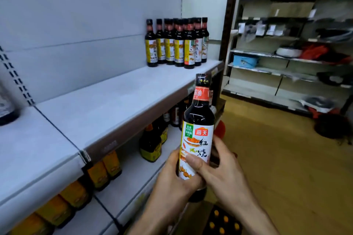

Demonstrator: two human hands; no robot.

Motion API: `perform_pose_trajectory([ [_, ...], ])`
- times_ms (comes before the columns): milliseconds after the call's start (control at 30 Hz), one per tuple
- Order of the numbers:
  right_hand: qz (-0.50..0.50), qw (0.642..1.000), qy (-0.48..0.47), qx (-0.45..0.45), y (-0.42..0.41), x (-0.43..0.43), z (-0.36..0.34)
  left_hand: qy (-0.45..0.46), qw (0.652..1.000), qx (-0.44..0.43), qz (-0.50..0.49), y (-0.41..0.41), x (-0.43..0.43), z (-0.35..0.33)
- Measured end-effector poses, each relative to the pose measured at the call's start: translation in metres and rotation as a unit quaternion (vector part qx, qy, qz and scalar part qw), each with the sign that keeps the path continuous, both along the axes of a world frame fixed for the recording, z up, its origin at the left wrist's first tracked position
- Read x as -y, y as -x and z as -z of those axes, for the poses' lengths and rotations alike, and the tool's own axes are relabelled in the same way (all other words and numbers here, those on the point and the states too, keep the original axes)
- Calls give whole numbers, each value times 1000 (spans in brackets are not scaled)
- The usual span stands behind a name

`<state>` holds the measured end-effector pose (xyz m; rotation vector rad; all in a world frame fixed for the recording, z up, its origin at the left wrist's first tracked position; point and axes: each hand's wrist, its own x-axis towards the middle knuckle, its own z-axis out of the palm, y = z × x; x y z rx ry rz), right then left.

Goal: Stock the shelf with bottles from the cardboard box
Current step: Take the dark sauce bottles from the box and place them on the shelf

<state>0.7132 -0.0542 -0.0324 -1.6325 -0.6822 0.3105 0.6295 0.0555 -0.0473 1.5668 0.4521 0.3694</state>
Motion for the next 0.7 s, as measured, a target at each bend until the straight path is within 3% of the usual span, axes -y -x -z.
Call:
perform_pose_trajectory([
  [267, -63, 996, -24, 55, 28, -75, -51, -66, 996, 51, -36, 44, -70, -45],
  [700, -162, 981, -51, 88, 63, -177, -83, -82, 981, 79, -155, 91, -149, -67],
])
